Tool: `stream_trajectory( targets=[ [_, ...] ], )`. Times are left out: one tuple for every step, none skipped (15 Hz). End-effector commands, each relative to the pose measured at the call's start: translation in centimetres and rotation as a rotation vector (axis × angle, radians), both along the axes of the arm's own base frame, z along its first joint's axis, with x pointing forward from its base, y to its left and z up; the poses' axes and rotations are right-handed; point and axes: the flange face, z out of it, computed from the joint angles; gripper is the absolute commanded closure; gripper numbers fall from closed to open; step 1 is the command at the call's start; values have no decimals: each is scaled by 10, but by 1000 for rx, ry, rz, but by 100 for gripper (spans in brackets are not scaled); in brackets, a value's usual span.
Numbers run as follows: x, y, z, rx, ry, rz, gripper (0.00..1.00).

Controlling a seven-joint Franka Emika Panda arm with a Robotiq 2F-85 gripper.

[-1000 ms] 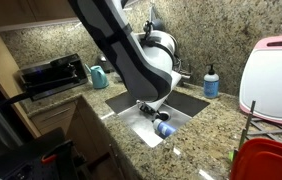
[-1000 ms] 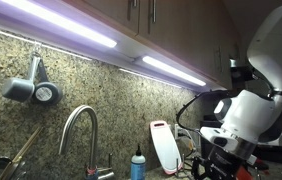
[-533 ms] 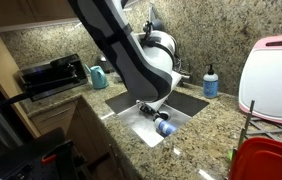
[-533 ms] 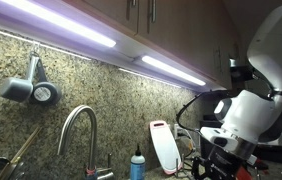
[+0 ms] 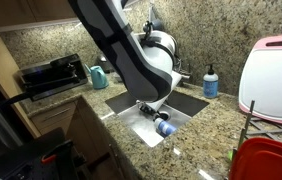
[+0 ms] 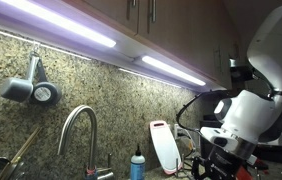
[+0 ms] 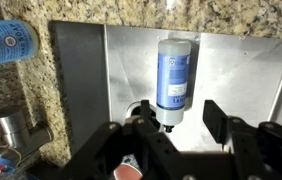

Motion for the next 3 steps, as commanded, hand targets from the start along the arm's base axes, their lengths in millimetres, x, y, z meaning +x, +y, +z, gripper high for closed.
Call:
stream_trajectory(
  targets=[
    [0,0,0,0,0,0,42],
    [0,0,0,0,0,0,42],
    [0,0,0,0,0,0,42]
  ],
)
